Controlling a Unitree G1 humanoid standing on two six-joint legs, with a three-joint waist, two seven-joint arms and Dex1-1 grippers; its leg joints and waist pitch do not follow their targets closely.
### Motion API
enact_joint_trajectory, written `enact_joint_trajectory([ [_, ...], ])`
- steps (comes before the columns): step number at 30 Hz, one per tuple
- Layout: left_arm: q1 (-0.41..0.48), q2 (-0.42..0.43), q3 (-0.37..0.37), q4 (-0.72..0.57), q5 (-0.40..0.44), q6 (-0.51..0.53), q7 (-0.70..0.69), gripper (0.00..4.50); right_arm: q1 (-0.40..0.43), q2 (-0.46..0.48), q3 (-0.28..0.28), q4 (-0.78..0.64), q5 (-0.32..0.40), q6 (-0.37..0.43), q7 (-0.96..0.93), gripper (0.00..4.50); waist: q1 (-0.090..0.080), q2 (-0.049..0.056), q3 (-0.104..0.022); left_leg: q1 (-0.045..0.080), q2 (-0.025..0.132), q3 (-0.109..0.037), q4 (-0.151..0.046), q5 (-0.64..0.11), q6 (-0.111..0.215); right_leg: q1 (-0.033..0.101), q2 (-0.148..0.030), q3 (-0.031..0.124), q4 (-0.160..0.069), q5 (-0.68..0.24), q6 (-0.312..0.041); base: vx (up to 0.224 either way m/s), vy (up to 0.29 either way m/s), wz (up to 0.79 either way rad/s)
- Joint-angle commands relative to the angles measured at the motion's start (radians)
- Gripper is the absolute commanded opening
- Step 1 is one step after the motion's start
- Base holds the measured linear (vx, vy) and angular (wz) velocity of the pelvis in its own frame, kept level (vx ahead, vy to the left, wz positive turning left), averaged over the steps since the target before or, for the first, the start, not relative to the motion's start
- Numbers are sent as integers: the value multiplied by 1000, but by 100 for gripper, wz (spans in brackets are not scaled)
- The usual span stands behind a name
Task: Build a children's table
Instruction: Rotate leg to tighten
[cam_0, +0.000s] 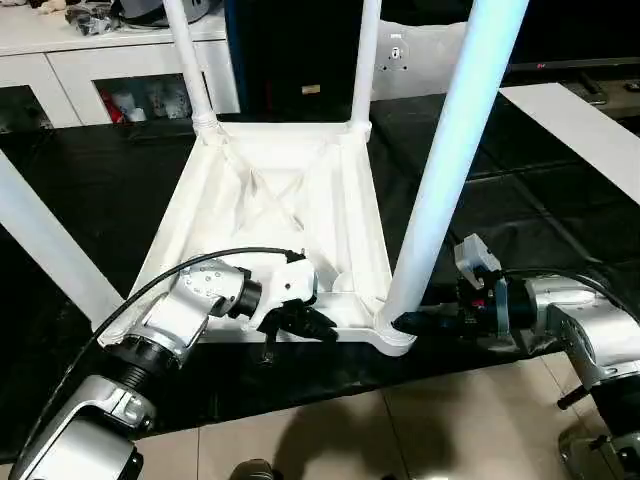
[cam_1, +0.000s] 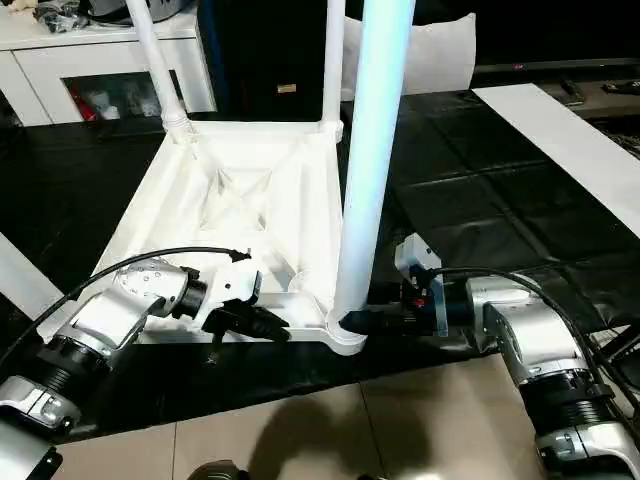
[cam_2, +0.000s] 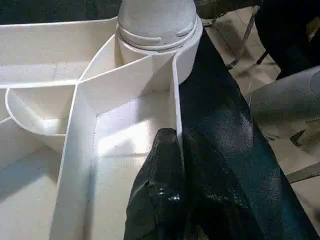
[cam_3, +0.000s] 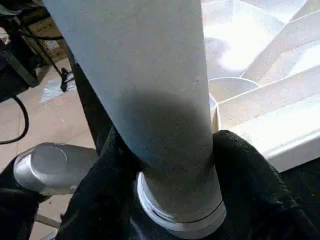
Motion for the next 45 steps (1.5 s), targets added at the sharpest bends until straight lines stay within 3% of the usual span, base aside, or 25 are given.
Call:
enact_joint_trajectory([
  [1,-9,-11,-29,-23,-10,-6,-45,0,-3,1,5,-40,42,32,31,202,-4,-18,-91,5,33,5,-68,-104,83,79,-48,53,-71,-386,-88,0,0,0],
  [8,-7,-78,20,-46,-18,121,107,0,55,87,-51,-131,53,90,-179,201,1,-15,-89,8,31,5,-69,-126,67,78,-50,50,-80,-422,-76,0,0,0],
  [12,0,-119,31,-68,-14,193,179,0,52,168,-71,-111,-7,83,-357,200,-17,-12,-83,10,21,4,-71,-173,31,74,-48,38,-101,-530,-24,0,0,0],
  [14,1,-148,40,-74,-16,234,221,0,42,211,-85,-85,-29,89,-445,200,-37,-13,-82,2,16,1,-69,-199,22,83,-46,23,-110,-572,14,0,0,0],
  [17,-15,-227,69,-59,-14,302,345,0,7,305,-126,-16,-61,99,-628,198,-75,5,-76,15,23,-5,-68,-281,26,81,-45,-5,-135,-603,34,0,0,0],
  [18,-33,-263,93,-36,-17,300,408,0,-18,342,-147,23,-74,91,-713,198,-98,9,-72,10,30,-12,-73,-336,24,97,-42,-22,-141,-601,50,0,0,0],
  [19,-58,-314,133,-9,-20,303,507,0,-52,396,-185,69,-101,89,-870,198,-116,21,-68,24,53,-21,-84,-435,22,99,-34,-34,-144,-603,62,0,0,0],
  [20,-58,-314,133,-9,-20,303,507,0,-52,396,-185,69,-101,89,-870,198,-127,23,-70,22,66,-28,-91,-465,21,108,-37,-27,-127,-564,52,0,0,0],
  [21,-74,-343,158,5,-28,310,561,0,-81,433,-232,112,-106,80,-995,198,-137,26,-74,5,96,-49,-119,-525,16,134,-42,-3,-69,-464,39,0,0,0],
  [22,-82,-357,168,8,-29,316,586,0,-92,459,-262,125,-83,58,-1025,198,-138,23,-64,5,110,-51,-146,-597,7,128,-42,33,-26,-409,16,0,0,0],
  [23,-87,-361,173,12,-23,314,607,0,-91,481,-279,120,-56,34,-1019,198,-142,13,-63,20,88,-37,-134,-607,-1,113,-43,36,-57,-463,16,0,0,0],
  [24,-88,-362,175,11,-18,315,613,0,-88,486,-282,115,-52,29,-1015,198,-149,-19,-58,77,-8,6,-35,-481,-6,42,-55,-19,-174,-753,66,0,0,0],
  [25,-87,-353,169,11,-1,313,614,0,-78,498,-289,100,-43,17,-1002,253,-160,-22,-54,84,-45,32,20,-363,31,28,-54,-74,-219,-903,144,55,-23,-8],
  [26,-86,-349,166,9,7,316,613,0,-75,503,-292,96,-43,14,-1001,253,-168,7,-76,31,-18,16,-11,-327,51,101,-40,-104,-205,-804,212,55,-23,-8],
  [27,-85,-348,164,8,9,317,612,0,-74,505,-293,95,-43,13,-1001,253,-170,18,-75,17,18,-7,-28,-337,57,120,-52,-96,-188,-730,208,59,5,-23],
  [28,-81,-332,155,7,22,314,604,0,-60,497,-284,82,-47,7,-974,273,-150,53,-81,-30,129,-79,-111,-431,64,170,-60,-10,-1,-463,121,72,14,-13],
  [29,-81,-332,155,7,22,314,604,0,-60,497,-284,82,-47,7,-974,273,-140,62,-87,6,152,-89,-138,-463,62,140,-56,36,31,-291,55,72,14,-13],
  [30,-73,-305,143,6,41,304,591,0,-36,478,-271,62,-55,-6,-930,294,-144,21,-67,41,86,-46,-112,-517,33,83,-56,55,-38,-244,-38,75,-33,5],
  [31,-73,-305,143,6,41,304,591,0,-36,478,-271,62,-55,-6,-930,300,-144,-23,-58,39,7,-14,-62,-457,8,71,-50,30,-112,-501,18,63,-19,11],
  [32,-68,-286,134,6,49,298,581,0,-19,456,-263,49,-57,-15,-901,300,-109,-44,-71,14,-51,20,-1,-210,46,85,-77,26,-130,-847,167,63,-19,11],
  [33,-67,-281,132,6,51,297,578,0,-14,449,-261,46,-57,-18,-893,313,-97,-35,-75,-4,-47,15,-9,-153,54,92,-71,17,-130,-834,190,0,0,0],
  [35,-54,-247,122,-6,51,290,545,0,25,384,-250,5,-46,-31,-799,327,-80,-12,-94,-12,-23,2,-41,-86,67,89,-45,20,-110,-623,172,0,0,0],
  [37,-48,-225,115,-7,54,278,519,0,47,332,-245,-18,-37,-40,-725,338,-75,11,-100,-6,10,-15,-54,-31,90,84,-35,24,-87,-389,58,0,0,0],
  [40,-41,-198,102,-5,58,260,481,0,72,260,-230,-45,-36,-51,-626,377,-66,14,-103,-4,27,-16,-53,-2,124,86,-37,33,-65,-247,-89,0,0,0],
  [45,-22,-121,47,-21,52,195,337,0,96,126,-197,-88,-27,-44,-448,413,-47,9,-98,0,27,-10,-56,-42,126,90,-45,37,-71,-291,-109,0,0,0],
])
